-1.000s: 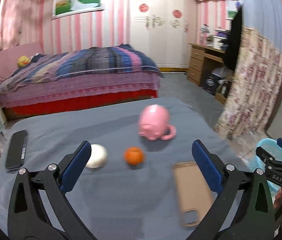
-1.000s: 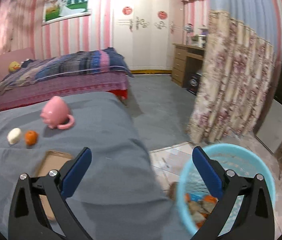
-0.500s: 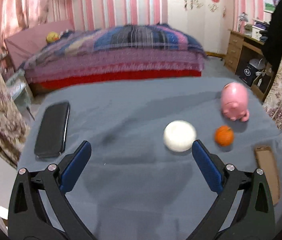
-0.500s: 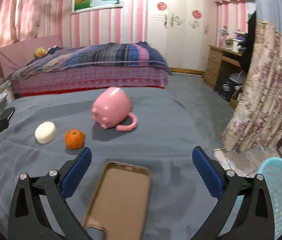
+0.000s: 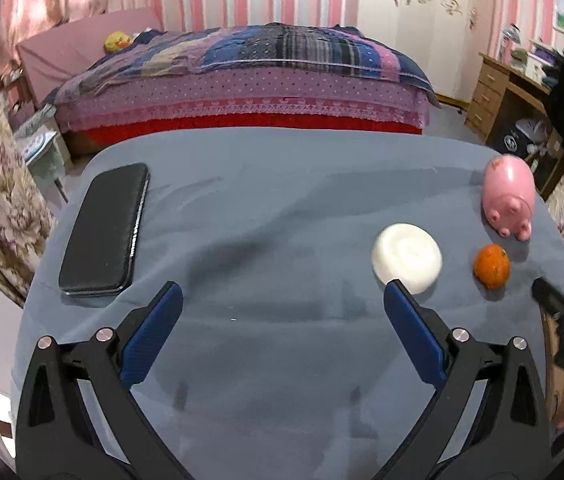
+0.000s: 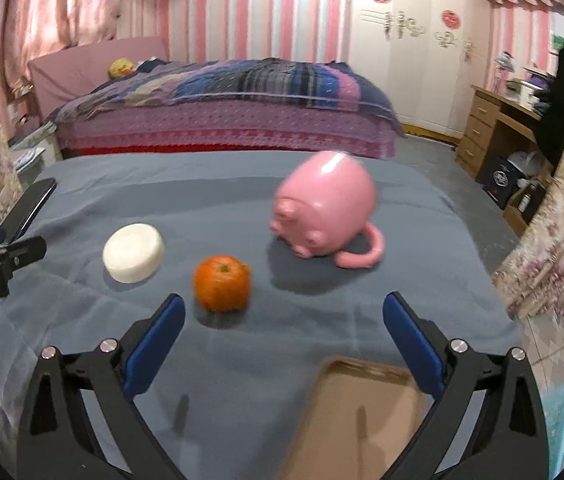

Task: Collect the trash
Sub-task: 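Move both open tools back over the bed toward the soap and tangerine, then grasp the white soap with the left tool while the right tool grasps the tangerine, then carry the white soap and tangerine over the blue basket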

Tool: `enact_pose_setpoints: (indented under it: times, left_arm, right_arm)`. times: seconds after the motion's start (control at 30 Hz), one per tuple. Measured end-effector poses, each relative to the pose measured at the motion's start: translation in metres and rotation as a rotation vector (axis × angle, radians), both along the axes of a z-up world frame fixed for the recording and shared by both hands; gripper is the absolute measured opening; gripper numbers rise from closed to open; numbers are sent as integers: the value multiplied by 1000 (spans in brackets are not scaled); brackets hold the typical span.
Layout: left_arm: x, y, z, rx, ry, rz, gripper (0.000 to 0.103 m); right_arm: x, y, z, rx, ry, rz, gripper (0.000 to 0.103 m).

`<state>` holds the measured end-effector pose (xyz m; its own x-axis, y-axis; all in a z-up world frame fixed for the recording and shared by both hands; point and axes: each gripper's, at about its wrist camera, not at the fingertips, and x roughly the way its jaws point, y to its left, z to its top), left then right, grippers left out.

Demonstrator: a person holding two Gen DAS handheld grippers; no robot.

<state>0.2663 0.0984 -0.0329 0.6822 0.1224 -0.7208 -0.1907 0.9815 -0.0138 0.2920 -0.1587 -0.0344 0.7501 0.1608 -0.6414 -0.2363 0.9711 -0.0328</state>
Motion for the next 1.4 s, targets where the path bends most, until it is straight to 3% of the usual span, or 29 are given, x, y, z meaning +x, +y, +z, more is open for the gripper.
enact_pose_setpoints:
  times: [0.2, 0.27, 0.33, 0.47, 0.7, 1.0, 1.17, 1.4]
  left_arm:
    - [3, 17, -3, -24, -4, 37, 97]
    - [4, 19, -3, -26, -5, 37, 97]
    - [8, 19, -3, -36, -9, 35, 97]
    - [18, 10, -5, -73, -7, 20, 97]
    - [37, -31, -15, -91, 17, -45, 97]
    - [61, -79, -32, -79, 45, -81, 96]
    - [68, -86, -40, -91, 72, -106, 63]
    - [58, -90, -29, -96, 85, -104, 61]
  right_arm:
    - [18, 28, -10, -10, 63, 63, 69]
    - [25, 35, -15, -13, 94, 78, 57]
    - [29, 37, -19, 1, 117, 90, 39]
    - [26, 34, -17, 24, 96, 110, 30]
    - [12, 3, 0, -5, 13, 73, 29]
    - [0, -34, 9, 6, -21, 30, 29]
    - [4, -42, 6, 20, -13, 24, 29]
    - [2, -48, 6, 29, -18, 15, 29]
